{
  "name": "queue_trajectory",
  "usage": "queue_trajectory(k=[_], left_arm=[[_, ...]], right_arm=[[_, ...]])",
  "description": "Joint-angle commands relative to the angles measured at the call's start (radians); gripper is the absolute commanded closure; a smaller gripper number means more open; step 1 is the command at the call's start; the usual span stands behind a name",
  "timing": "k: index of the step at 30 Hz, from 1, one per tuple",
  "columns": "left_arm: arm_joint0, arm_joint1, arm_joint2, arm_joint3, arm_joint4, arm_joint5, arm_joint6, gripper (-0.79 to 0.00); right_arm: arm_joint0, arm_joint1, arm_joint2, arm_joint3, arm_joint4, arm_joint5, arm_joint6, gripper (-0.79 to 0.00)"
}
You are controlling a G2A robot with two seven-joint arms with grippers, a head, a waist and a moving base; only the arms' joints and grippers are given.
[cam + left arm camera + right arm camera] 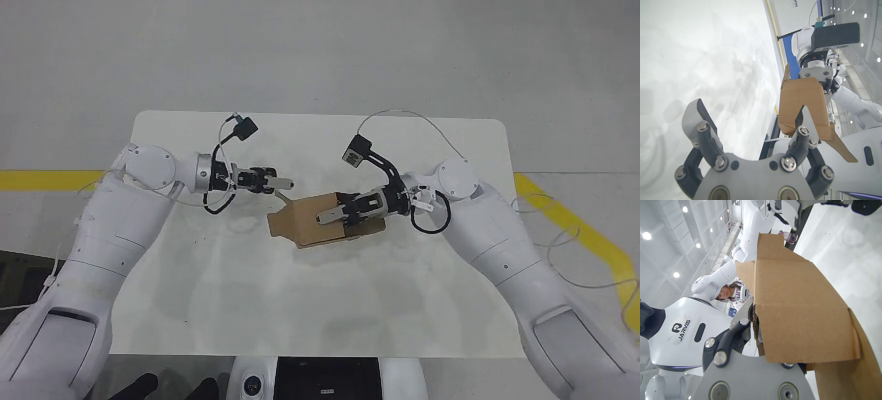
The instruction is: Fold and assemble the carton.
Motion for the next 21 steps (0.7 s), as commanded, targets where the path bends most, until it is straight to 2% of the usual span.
queue_trajectory(k=[1,8,21], left_arm=[[-0.001,0.0,0.0,0.001,-0.002,-0.003,-0.004,-0.785],[0.004,0.005,-0.017,-0.01,-0.019,-0.008,-0.024,-0.785],[0.036,0.012,-0.023,-0.078,-0.021,0.0,-0.045,-0.785]], right_arm=[[0.003,-0.001,0.005,0.017,-0.001,-0.016,-0.016,0.0],[0.004,0.004,0.03,0.06,-0.011,-0.053,-0.053,0.0],[0.005,-0.001,0.032,0.059,-0.024,-0.086,-0.086,0.0]])
